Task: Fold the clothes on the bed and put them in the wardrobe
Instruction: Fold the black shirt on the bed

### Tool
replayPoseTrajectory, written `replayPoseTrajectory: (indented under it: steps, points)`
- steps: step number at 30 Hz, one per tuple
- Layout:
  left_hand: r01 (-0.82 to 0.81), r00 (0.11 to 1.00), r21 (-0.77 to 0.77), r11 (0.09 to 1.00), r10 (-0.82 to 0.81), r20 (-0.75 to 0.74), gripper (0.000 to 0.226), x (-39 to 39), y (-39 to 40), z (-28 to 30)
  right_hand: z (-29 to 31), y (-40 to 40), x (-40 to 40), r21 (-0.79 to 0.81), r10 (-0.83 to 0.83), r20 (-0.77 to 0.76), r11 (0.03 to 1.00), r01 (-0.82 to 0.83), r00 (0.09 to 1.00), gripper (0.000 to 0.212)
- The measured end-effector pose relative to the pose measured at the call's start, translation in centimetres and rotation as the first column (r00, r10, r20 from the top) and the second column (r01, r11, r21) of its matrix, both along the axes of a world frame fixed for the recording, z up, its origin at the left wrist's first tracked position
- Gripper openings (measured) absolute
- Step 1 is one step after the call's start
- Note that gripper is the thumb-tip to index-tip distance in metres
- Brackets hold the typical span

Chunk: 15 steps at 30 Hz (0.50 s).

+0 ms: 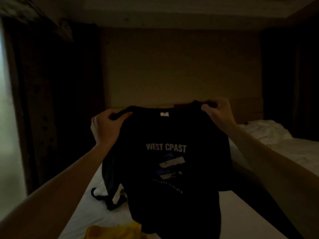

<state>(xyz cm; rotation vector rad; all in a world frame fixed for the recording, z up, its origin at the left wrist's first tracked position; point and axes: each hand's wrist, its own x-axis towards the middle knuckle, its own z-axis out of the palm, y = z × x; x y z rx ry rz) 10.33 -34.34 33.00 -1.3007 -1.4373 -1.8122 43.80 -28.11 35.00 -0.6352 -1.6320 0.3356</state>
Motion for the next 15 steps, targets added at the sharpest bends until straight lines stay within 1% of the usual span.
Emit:
replayPoseTrajectory:
  steps: [2, 4, 6, 9, 12, 15]
  points:
    - [-0.052, 0.999, 0.031, 0.998, 0.052, -0.003, 0.061, 0.6, -1.1, 2.2, 2.2, -1.1, 0.5, 0.041, 0.010, -0.029, 0.999, -0.009, 1.000, 0.028]
    - [-0.097, 0.995, 0.035, 0.995, 0.097, -0.017, 0.062, 1.0, -1.8, 3.7, 3.7, -1.6, 0.8, 0.070, -0.002, -0.032, 0.998, 0.004, 0.999, 0.028]
    - [-0.117, 0.992, 0.010, 0.993, 0.117, -0.038, 0.059, 1.0, -1.8, 4.3, 4.1, -1.4, 0.8, 0.105, -0.055, -0.002, 0.993, 0.055, 0.999, 0.032]
    - [-0.182, 0.980, -0.066, 0.981, 0.176, -0.090, 0.060, 0.5, -0.4, 3.5, 3.0, 0.5, 0.5, 0.113, -0.179, 0.089, 0.979, 0.168, 0.980, 0.024]
    - [-0.199, 0.968, -0.193, 0.961, 0.162, -0.193, 0.057, -0.3, 2.5, 1.0, 0.4, 3.6, 0.0, 0.037, -0.208, 0.189, 0.978, 0.205, 0.960, 0.016]
    - [-0.194, 0.954, -0.314, 0.929, 0.104, -0.282, 0.056, -0.9, 5.9, -2.4, -2.9, 7.0, -0.9, -0.128, -0.138, 0.320, 0.974, 0.187, 0.937, 0.014]
